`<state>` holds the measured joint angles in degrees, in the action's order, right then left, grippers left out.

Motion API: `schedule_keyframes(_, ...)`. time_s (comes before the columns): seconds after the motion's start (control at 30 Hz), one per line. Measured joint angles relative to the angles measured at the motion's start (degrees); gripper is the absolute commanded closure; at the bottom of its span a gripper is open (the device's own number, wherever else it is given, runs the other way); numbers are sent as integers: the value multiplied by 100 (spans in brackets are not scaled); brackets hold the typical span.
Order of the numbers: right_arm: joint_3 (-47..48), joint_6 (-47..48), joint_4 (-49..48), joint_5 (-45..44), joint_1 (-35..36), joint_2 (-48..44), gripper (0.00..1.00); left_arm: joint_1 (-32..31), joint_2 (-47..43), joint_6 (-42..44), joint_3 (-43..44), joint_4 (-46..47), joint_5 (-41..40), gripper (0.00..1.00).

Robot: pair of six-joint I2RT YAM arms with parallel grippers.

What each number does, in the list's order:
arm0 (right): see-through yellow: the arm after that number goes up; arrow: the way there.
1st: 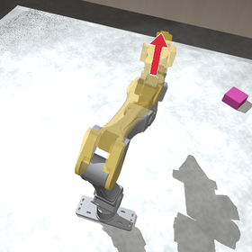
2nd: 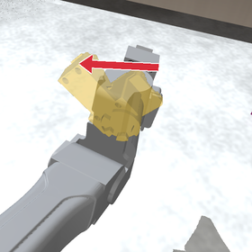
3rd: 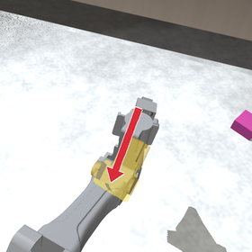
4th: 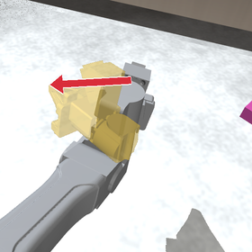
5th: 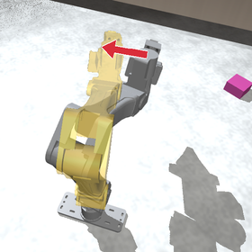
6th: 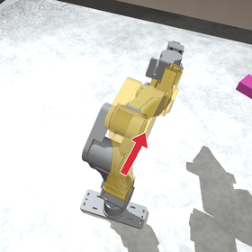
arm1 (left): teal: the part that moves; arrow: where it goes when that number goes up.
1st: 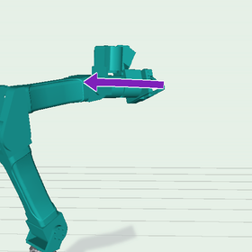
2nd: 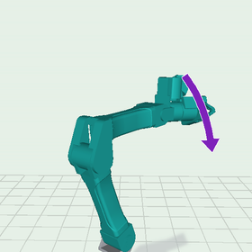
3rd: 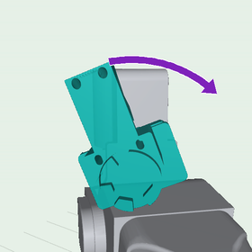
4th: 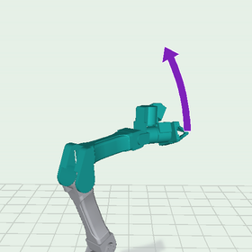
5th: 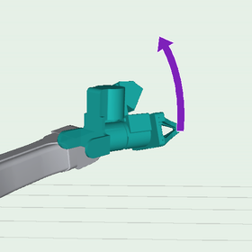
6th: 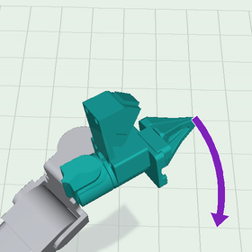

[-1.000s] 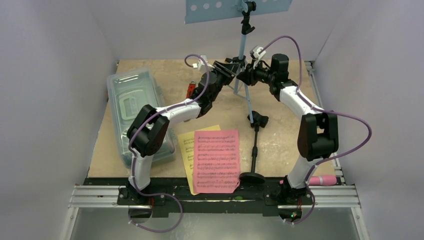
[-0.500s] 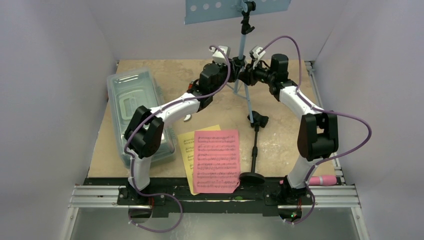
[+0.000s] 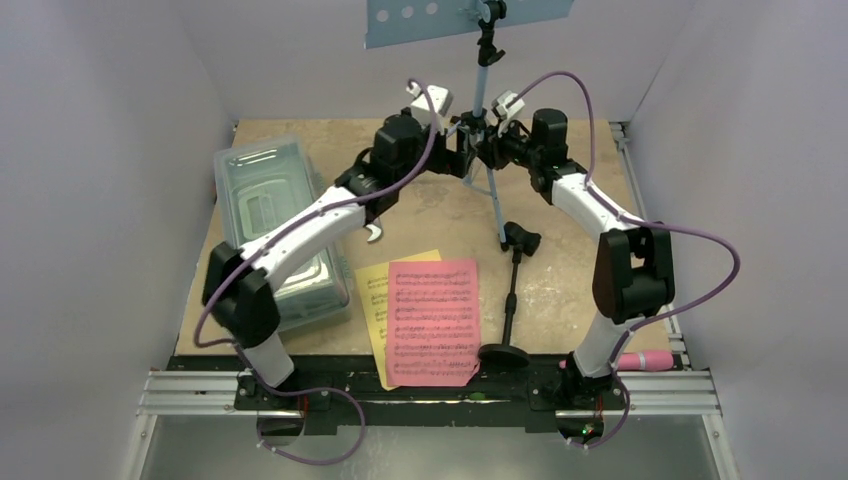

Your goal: Set up the instrument practice props

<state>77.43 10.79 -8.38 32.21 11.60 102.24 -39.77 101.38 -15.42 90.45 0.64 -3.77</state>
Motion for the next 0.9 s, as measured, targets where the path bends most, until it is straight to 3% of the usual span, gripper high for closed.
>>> schedule_keyframes(0.13,-122,-42,-39,-531,109,-118,61,0,-1314,-59,-549,-275,-70,9)
schedule_keyframes(0.37,-321,-404,612,-1558,188,-260,40,76,-2909,17,-1484,142,-988,11)
schedule_keyframes(0.6,-319,-1294,1464,-2269,186,-1196,43,125,-3069,199,-2608,127,-1502,13)
schedule_keyframes(0.83,-57,-2479,1792,-2977,275,-1993,29,140,-3165,457,-2804,114,-1620,15)
schedule_keyframes(0.9,-52,-2771,1672,-3366,466,-2122,32,146,-3165,455,-2830,144,-1644,15)
